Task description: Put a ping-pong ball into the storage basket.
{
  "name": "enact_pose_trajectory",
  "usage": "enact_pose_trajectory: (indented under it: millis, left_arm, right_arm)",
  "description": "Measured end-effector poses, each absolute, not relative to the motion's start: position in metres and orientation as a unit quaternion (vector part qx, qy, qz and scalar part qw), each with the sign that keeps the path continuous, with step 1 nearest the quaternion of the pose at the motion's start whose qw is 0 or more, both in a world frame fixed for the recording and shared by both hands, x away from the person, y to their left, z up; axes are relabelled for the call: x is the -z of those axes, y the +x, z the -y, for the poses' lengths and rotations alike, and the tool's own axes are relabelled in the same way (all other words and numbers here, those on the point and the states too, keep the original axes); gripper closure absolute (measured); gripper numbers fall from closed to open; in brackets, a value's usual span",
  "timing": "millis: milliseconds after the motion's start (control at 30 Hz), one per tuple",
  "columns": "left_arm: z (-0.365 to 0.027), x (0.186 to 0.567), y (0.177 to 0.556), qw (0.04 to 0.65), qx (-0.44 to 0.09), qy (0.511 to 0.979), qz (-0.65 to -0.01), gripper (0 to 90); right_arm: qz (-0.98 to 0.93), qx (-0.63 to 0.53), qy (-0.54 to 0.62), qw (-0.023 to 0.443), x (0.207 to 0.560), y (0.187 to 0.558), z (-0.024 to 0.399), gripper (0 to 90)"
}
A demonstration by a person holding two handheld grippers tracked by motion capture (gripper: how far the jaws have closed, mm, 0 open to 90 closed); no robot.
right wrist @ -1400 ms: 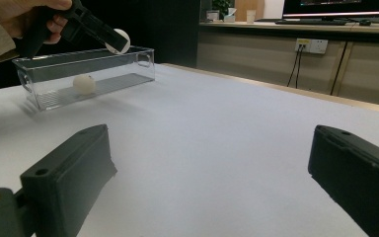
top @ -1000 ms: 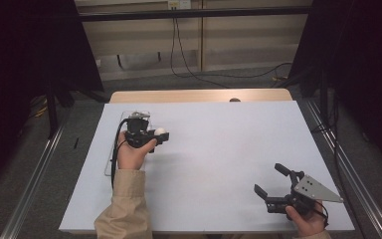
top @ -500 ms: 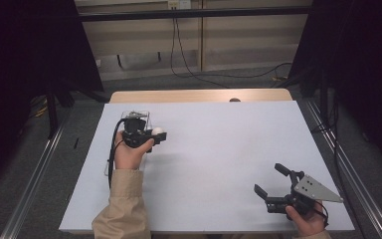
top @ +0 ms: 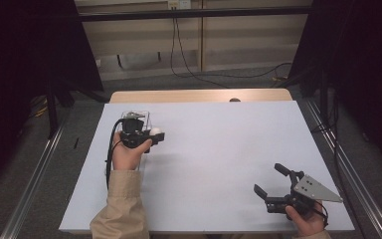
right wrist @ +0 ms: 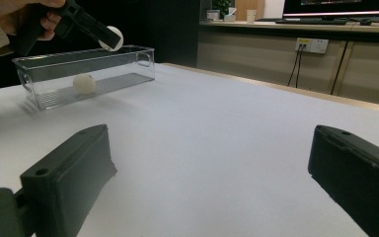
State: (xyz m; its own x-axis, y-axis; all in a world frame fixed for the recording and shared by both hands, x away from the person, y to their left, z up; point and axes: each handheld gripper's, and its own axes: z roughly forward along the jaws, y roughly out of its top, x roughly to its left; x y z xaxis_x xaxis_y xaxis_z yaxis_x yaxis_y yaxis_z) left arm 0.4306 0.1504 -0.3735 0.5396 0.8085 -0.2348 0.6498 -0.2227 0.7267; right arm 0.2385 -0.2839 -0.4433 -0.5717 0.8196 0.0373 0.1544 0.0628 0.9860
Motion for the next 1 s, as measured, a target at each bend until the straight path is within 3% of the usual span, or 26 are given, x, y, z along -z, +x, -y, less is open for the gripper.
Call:
enact_pose_trajectory:
  millis: [1000]
  left_arm:
    - [-0.164, 0.371, 0.428, 0.415, -0.109, 0.766, -0.479, 51.0]
  right_arm:
    - [-0.672, -0.580, 0.362, 0.284, 0.443, 0.239, 0.283, 2.4]
